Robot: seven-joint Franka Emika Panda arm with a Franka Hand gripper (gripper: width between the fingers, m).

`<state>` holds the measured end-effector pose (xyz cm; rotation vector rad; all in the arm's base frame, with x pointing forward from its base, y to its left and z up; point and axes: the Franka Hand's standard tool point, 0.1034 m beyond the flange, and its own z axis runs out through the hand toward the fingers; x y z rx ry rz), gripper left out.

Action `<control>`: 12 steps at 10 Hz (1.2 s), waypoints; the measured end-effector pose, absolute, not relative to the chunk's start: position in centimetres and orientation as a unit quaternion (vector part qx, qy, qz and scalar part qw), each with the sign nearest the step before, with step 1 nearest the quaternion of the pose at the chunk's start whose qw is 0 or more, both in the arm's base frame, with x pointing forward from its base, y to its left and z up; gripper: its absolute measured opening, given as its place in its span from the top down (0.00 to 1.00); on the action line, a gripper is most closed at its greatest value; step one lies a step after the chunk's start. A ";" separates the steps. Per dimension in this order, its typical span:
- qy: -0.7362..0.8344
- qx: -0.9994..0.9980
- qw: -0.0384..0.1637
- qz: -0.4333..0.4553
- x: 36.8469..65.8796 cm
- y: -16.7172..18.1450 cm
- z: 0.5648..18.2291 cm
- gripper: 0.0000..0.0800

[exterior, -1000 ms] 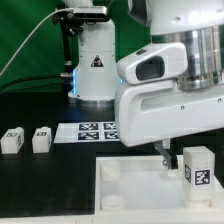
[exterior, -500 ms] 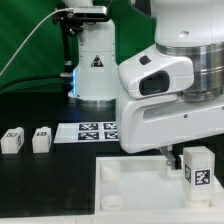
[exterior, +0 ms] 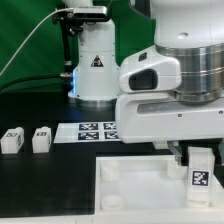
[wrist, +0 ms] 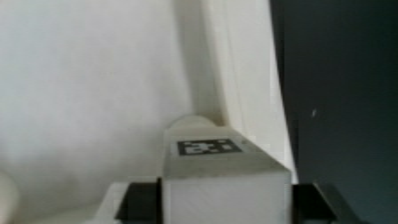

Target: Assemble one leg

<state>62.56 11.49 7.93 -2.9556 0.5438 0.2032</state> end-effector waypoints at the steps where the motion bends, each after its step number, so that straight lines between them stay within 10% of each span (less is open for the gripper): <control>1: 0.266 -0.960 0.062 0.064 62.7 11.3 7.9 0.62; 8: 0.670 -0.731 0.086 0.100 62.7 12.0 7.7 0.63; 12: 0.513 -0.849 0.097 0.088 62.4 12.0 7.6 0.21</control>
Offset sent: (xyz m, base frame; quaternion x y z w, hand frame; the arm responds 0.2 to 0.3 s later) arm 0.0012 -0.0015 -0.0020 0.0842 -0.0390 0.4707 0.8774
